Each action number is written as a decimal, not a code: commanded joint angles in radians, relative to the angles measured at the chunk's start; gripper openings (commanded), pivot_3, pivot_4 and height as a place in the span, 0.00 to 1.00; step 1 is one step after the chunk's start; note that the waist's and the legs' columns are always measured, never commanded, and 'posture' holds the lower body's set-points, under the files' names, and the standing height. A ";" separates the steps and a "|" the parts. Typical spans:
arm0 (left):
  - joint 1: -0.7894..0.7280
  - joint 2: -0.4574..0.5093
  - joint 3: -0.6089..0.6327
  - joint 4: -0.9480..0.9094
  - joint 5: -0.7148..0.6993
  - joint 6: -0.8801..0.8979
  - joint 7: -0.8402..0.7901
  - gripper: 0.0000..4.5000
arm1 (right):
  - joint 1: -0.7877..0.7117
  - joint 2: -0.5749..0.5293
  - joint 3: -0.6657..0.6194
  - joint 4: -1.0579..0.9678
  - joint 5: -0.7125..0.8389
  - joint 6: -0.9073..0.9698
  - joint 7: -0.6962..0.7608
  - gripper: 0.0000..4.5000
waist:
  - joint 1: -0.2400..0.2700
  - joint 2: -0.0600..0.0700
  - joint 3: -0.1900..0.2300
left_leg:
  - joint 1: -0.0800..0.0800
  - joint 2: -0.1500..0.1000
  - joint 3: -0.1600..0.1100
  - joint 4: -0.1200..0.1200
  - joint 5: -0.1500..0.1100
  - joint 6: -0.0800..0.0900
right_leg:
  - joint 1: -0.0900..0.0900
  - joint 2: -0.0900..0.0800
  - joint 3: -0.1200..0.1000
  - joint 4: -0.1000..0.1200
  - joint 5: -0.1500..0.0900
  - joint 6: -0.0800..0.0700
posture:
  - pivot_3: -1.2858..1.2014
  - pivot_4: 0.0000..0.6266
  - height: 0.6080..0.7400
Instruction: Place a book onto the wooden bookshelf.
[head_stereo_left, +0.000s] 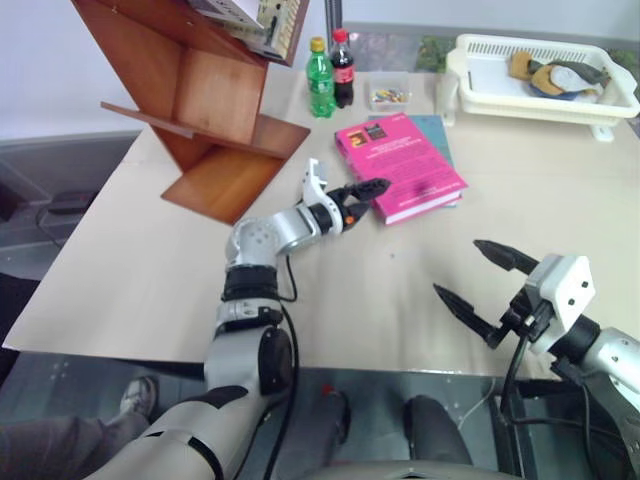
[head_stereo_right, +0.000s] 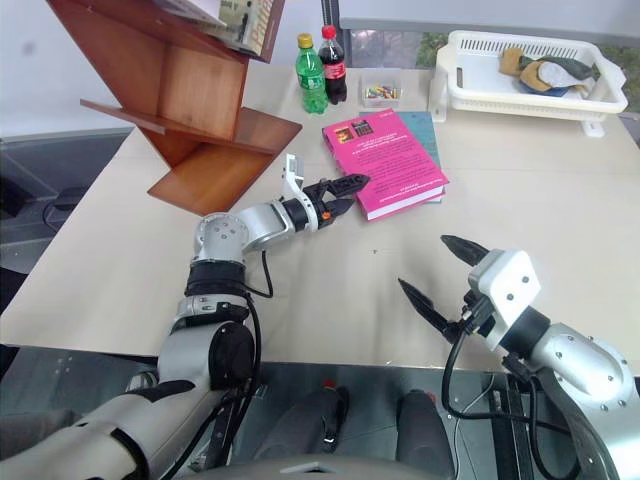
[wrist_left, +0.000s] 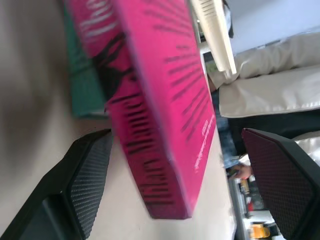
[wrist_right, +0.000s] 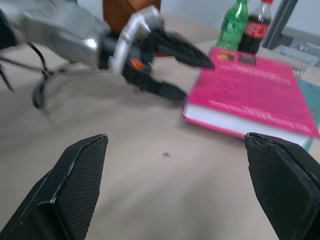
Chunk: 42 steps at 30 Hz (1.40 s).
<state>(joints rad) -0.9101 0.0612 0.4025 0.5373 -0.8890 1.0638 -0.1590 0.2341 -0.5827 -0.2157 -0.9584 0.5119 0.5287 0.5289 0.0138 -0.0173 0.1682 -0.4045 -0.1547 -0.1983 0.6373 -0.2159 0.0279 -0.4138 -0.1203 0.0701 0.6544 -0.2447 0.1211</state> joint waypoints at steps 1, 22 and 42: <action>-0.058 -0.006 0.032 0.067 -0.011 -0.001 0.002 0.98 | 0.037 0.010 -0.044 -0.086 0.054 0.014 -0.043 1.00 | 0.001 0.000 0.000 | 0.000 0.000 0.000 0.000 0.000 0.000 | 0.000 0.000 0.000 0.001 0.000 0.000 | 0.52 0.24 1.00; -0.166 -0.018 0.174 0.378 -0.010 -0.080 0.014 0.37 | 0.104 -0.039 -0.065 -0.089 0.051 -0.037 -0.121 1.00 | -0.001 -0.002 0.001 | 0.002 -0.001 0.001 0.001 0.000 0.000 | 0.001 0.000 0.000 0.002 0.000 0.000 | 0.52 0.24 1.00; 0.133 0.304 -0.173 -0.504 0.053 -0.016 -0.358 0.21 | 0.004 -0.069 -0.059 -0.014 0.070 -0.019 -0.068 1.00 | -0.023 -0.003 0.001 | 0.003 0.000 0.002 0.000 0.000 -0.001 | 0.000 0.001 0.003 0.004 0.000 0.000 | 0.52 0.24 1.00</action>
<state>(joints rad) -0.7680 0.3442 0.2710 0.1651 -0.8525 1.1242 -0.4169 0.2474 -0.6444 -0.2530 -0.9589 0.5689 0.5247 0.4497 -0.0089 -0.0203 0.1695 -0.4018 -0.1543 -0.1958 0.6374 -0.2160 0.0271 -0.4133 -0.1199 0.0726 0.6578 -0.2445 0.1204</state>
